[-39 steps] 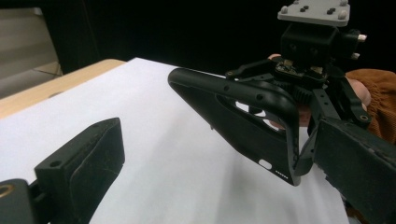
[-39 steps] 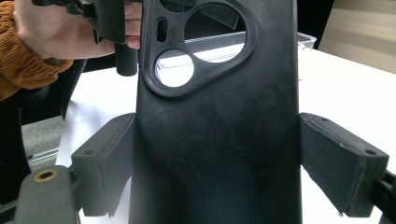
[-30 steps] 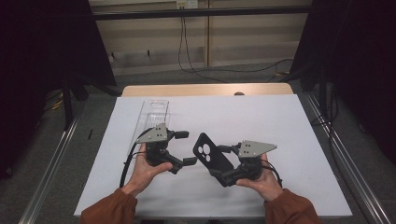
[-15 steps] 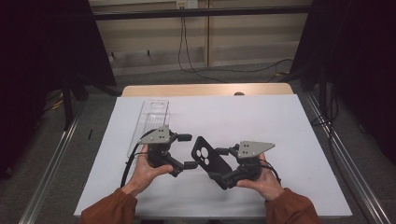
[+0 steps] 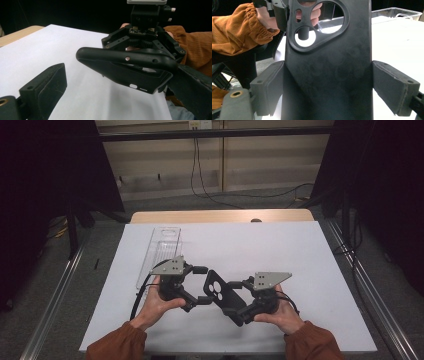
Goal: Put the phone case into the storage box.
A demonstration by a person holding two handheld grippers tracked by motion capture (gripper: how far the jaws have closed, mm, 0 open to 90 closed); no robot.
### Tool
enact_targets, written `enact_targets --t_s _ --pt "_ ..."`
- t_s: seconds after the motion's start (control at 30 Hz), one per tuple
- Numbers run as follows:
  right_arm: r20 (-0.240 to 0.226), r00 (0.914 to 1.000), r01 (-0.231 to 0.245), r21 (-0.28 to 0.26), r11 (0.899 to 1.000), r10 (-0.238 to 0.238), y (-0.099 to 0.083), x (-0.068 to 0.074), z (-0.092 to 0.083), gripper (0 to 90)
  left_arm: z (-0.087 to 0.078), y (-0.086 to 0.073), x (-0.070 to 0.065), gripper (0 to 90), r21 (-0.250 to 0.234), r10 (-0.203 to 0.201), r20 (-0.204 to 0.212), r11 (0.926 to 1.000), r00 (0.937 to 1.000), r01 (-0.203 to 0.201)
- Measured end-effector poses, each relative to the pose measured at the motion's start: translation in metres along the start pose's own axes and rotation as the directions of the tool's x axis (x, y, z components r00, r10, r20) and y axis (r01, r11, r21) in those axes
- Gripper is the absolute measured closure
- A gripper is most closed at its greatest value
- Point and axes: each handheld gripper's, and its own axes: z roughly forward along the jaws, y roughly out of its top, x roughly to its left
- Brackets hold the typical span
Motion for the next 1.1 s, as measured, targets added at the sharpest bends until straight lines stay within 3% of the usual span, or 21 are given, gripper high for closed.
enact_targets --t_s 0.67,1.1 --pt "-0.087 0.9960 -0.019 -0.020 1.000 0.017 -0.0013 0.0008 0.0020 14.5 0.0003 0.0007 -0.0018 8.0 -0.024 0.019 0.105 0.9996 0.9943 -0.016" --pt "-0.117 0.9930 -0.020 -0.003 1.000 0.019 -0.0017 0.0018 0.0021 14.4 0.0025 0.0000 -0.0027 8.3 -0.024 0.025 0.138 0.9995 0.9902 -0.022"
